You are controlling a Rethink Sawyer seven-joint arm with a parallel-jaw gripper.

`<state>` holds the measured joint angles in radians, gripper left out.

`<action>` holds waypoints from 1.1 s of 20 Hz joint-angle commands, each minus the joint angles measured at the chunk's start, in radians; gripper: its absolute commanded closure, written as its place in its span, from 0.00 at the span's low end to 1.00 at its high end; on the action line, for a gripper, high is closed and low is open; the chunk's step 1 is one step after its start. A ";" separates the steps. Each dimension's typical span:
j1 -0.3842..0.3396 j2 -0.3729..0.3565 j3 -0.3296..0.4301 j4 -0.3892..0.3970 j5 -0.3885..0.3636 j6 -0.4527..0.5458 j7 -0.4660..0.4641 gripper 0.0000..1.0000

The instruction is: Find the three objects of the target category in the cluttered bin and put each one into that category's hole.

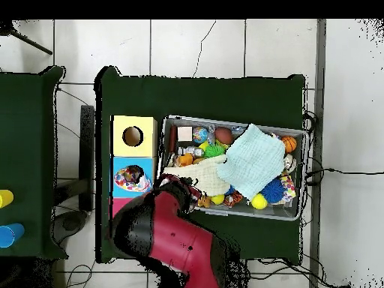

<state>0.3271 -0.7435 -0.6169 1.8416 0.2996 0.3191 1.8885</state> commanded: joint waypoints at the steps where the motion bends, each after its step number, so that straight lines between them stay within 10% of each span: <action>1: -0.132 0.011 0.210 0.172 -0.047 -0.108 0.096 1.00; 22: -0.388 0.067 0.321 0.222 -0.283 -0.312 0.089 1.00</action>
<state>-0.0111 -0.7167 -0.4192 2.0186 0.0878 0.0631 1.8885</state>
